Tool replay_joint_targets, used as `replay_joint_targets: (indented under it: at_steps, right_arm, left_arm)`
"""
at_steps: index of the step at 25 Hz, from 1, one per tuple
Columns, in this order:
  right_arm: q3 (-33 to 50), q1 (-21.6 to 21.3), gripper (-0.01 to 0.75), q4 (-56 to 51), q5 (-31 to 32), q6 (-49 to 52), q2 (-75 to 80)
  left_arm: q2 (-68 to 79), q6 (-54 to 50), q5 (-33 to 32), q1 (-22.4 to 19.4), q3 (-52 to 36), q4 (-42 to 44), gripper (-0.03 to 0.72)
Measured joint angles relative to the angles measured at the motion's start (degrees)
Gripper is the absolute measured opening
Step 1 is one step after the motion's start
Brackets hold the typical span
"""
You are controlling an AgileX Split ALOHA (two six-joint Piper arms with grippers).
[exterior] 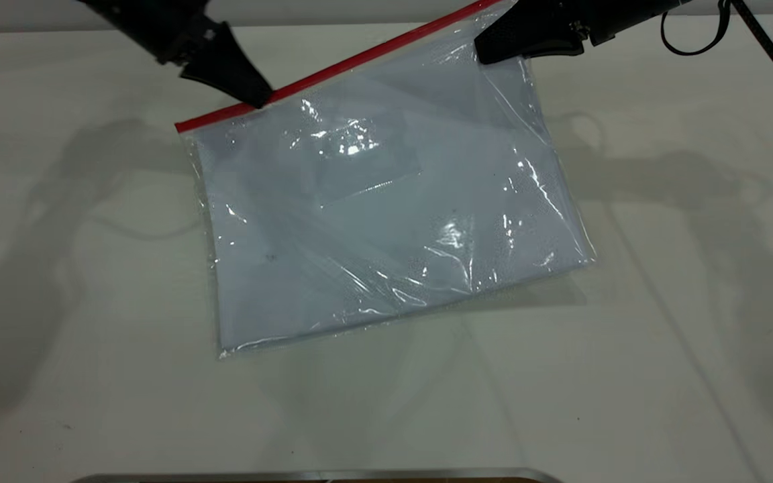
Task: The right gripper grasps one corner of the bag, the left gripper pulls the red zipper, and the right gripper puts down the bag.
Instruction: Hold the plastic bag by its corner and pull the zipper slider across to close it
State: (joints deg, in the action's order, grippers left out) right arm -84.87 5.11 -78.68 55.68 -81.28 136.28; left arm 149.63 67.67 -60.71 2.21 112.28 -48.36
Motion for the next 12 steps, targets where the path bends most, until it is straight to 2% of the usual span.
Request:
replay_joint_targets:
  at_steps: [6, 12]
  right_arm:
    - [0.00, -0.05, 0.034, -1.28, -0.12, -0.43, 0.00]
    - [0.00, -0.05, 0.034, -1.33, -0.25, -0.50, 0.00]
  left_arm:
    - [0.00, -1.06, -1.31, -2.89, 0.00, 0.79, 0.075]
    - [0.00, -4.08, -1.63, -3.82, 0.00, 6.58, 0.078]
